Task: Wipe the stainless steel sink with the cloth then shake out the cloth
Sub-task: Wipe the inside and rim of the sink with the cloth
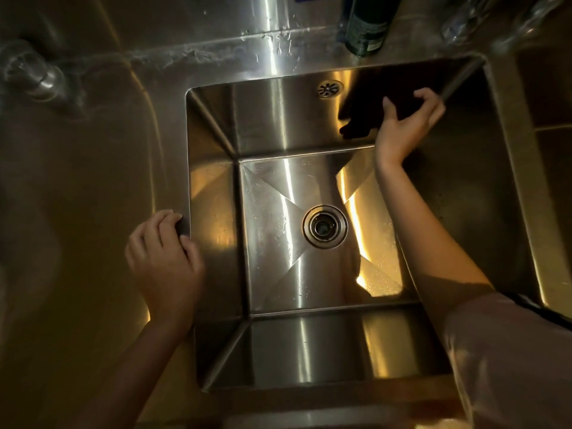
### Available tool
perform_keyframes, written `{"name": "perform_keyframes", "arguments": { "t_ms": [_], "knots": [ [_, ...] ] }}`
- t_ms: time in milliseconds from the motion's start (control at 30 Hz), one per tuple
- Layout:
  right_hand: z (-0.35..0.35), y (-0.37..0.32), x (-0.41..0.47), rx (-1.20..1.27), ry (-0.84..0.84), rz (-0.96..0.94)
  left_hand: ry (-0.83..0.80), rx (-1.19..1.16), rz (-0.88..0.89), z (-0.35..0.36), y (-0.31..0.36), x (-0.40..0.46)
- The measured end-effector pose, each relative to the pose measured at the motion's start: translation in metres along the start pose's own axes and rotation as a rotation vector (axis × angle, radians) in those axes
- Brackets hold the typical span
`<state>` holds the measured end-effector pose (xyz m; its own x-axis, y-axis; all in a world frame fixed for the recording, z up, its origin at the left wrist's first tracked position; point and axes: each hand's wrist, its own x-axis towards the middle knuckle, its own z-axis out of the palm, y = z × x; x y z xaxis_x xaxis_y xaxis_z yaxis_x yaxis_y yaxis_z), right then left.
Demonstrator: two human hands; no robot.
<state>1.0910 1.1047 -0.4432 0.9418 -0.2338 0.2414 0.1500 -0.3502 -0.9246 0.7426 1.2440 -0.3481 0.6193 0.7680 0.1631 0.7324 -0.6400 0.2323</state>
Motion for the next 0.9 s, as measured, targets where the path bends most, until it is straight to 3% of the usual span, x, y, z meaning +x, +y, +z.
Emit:
{"name": "perform_keyframes", "arguments": {
  "t_ms": [167,333,467,667,900],
  "knots": [
    [0.017,0.063,-0.009,-0.216,-0.104,0.196,-0.004,-0.013,-0.006,-0.001,0.001,0.001],
    [0.022,0.078,-0.007,-0.235,-0.118,0.318,-0.002,-0.004,-0.007,-0.001,0.001,0.0],
    [0.013,0.06,-0.002,-0.163,0.004,0.204,-0.025,-0.011,-0.027,-0.002,0.002,0.0],
    [-0.013,-0.008,0.029,0.033,0.301,-0.127,-0.04,-0.004,-0.029,-0.002,0.002,0.0],
    [-0.014,-0.009,0.025,-0.215,0.228,-0.156,-0.067,0.005,-0.035,0.001,-0.001,0.0]
  ]
}}
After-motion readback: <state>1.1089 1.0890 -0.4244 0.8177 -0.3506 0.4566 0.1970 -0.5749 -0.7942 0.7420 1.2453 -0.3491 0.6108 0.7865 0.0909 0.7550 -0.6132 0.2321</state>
